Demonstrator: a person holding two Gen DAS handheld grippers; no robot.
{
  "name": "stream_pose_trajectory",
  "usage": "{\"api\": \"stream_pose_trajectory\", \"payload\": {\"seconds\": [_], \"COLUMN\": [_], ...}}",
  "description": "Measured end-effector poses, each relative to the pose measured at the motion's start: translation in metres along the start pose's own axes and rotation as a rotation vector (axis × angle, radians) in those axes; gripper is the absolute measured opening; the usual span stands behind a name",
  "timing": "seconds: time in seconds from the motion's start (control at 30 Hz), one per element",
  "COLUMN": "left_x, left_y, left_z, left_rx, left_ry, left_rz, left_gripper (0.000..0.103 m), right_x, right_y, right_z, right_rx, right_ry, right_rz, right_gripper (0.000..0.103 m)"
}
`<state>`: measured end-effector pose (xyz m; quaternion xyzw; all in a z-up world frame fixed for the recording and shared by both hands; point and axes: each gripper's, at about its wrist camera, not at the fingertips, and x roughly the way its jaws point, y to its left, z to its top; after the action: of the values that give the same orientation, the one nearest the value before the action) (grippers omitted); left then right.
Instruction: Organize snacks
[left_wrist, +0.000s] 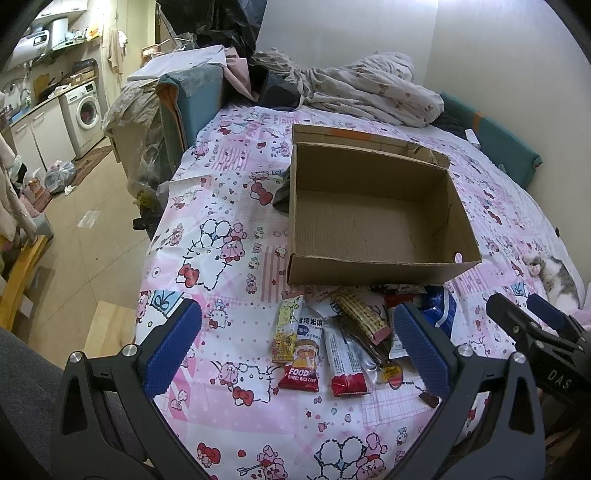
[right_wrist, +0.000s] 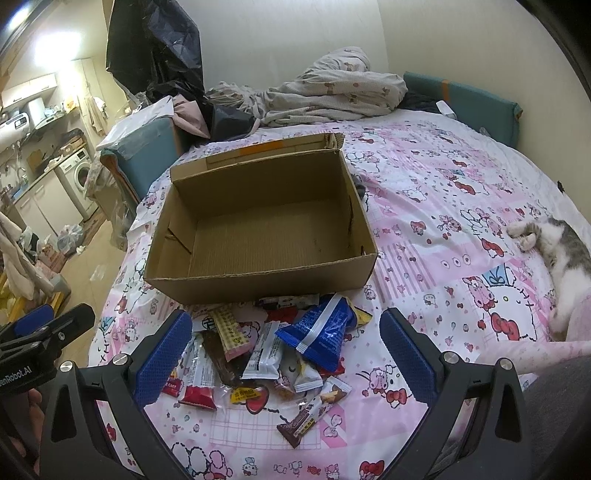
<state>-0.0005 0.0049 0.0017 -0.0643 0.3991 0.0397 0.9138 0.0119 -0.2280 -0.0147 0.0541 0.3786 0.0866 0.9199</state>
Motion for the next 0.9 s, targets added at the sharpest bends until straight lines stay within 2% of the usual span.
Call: {"api": "stream_pose_trajectory", "payload": {"seconds": [0.9], "left_x": [-0.0004], "left_y": [0.0044], "left_z": [0.0013], "left_rx": [-0.019], "left_ry": [0.008], "left_rz": [0.001], "left_gripper": [0.102], "right_x": [0.0020], "right_y": [-0.0026], "right_z": [0.0008], "right_rx": [0.010], "right_ry": [0.014], "right_rz": [-0.008], "right_gripper": [0.103]}}
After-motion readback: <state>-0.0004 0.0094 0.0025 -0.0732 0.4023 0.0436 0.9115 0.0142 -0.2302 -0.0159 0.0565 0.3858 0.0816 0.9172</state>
